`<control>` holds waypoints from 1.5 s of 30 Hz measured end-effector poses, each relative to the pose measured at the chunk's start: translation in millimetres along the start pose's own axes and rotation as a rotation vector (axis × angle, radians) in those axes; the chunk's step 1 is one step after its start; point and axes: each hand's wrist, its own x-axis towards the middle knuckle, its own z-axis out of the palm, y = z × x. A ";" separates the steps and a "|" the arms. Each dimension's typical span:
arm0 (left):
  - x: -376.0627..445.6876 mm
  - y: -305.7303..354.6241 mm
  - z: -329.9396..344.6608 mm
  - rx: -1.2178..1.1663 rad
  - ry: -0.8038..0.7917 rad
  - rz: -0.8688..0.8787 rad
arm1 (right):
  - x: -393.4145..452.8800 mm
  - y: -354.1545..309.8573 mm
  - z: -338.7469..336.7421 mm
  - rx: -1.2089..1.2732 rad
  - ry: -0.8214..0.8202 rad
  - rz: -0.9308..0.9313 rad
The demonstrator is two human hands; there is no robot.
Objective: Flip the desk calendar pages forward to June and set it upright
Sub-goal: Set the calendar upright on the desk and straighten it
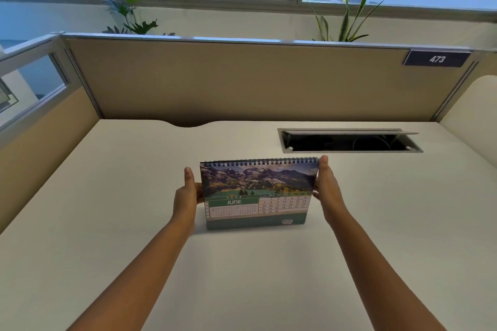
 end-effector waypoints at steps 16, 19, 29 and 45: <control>-2.2 -42.6 -5.1 -0.028 -0.124 -0.225 | -10.5 57.3 5.5 -0.131 -0.011 0.112; -1.0 -45.9 -6.8 -0.019 -0.145 -0.221 | -8.6 58.7 6.4 -0.127 0.000 0.109; -1.5 -56.4 -4.5 0.025 -0.159 -0.234 | -2.7 59.9 8.3 -0.023 0.002 0.151; -4.9 -58.2 -9.3 0.085 -0.157 -0.187 | -15.5 70.7 -1.2 0.032 0.056 0.181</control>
